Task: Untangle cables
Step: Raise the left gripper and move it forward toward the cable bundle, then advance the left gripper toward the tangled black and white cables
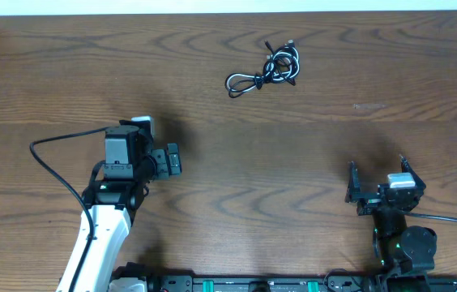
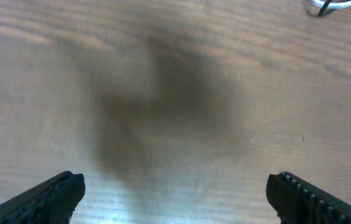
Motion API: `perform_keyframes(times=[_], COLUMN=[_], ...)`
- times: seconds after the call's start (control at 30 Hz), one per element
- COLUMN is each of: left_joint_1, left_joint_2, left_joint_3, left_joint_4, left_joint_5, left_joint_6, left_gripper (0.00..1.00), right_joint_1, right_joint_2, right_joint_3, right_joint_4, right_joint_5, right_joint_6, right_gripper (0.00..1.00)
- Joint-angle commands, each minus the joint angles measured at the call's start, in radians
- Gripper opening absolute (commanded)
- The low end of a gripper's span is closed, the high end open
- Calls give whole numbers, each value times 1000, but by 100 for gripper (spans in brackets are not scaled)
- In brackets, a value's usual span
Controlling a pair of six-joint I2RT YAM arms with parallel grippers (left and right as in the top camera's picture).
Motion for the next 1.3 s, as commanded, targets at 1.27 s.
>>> perform_keyframes(times=[1.27], left_joint_1=[-42], left_joint_2=[169], left_joint_3=[93], left_joint_4=[187], left_joint_5=[53], left_joint_6=[33], left_gripper=[98], right_joint_1=[-3], right_joint_2=[-5], right_joint_3=[-2], right_joint_4=[-3], right_joint_5=[1], right_joint_6=[-13], right_gripper=[99])
